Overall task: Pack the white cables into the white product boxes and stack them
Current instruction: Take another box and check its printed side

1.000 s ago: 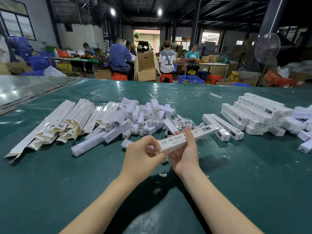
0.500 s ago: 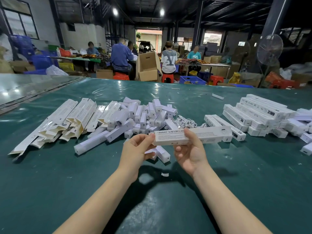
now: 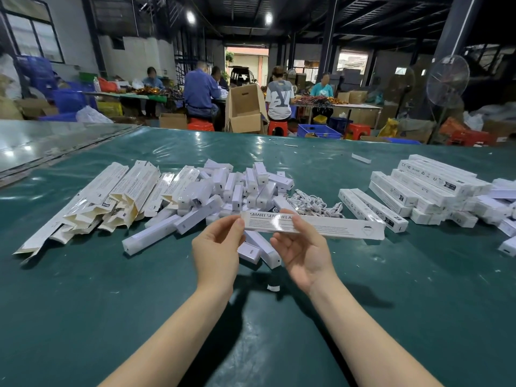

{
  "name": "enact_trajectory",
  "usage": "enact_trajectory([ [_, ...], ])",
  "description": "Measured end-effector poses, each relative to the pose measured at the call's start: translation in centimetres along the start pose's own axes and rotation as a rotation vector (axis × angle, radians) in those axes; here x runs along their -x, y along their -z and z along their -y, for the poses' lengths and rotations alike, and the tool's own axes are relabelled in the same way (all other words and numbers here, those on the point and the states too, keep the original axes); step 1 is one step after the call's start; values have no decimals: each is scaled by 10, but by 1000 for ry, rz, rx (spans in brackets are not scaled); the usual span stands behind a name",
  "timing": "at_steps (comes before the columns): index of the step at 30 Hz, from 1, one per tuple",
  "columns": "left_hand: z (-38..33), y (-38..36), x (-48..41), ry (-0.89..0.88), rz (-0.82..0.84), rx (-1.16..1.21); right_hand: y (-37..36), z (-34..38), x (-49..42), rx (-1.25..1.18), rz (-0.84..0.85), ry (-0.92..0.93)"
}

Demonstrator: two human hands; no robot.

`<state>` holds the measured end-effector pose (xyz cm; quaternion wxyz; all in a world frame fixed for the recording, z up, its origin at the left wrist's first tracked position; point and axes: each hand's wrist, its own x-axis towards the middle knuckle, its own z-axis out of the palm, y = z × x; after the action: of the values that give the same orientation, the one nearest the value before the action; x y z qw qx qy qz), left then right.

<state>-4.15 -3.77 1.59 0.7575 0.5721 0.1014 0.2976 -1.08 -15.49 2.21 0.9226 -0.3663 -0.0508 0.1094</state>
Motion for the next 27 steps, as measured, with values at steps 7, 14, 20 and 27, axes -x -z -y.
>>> enact_trajectory([
  [7,-10,-8,8,150,191,184,-4,-2,0,-174,62,19],
  [14,-8,-4,8,72,334,8,-4,-4,0,-95,83,5],
  [20,-5,3,2,-11,415,-273,0,-4,-3,106,0,95],
  [27,-7,4,6,-268,404,-661,-2,-14,-3,127,-6,114],
])
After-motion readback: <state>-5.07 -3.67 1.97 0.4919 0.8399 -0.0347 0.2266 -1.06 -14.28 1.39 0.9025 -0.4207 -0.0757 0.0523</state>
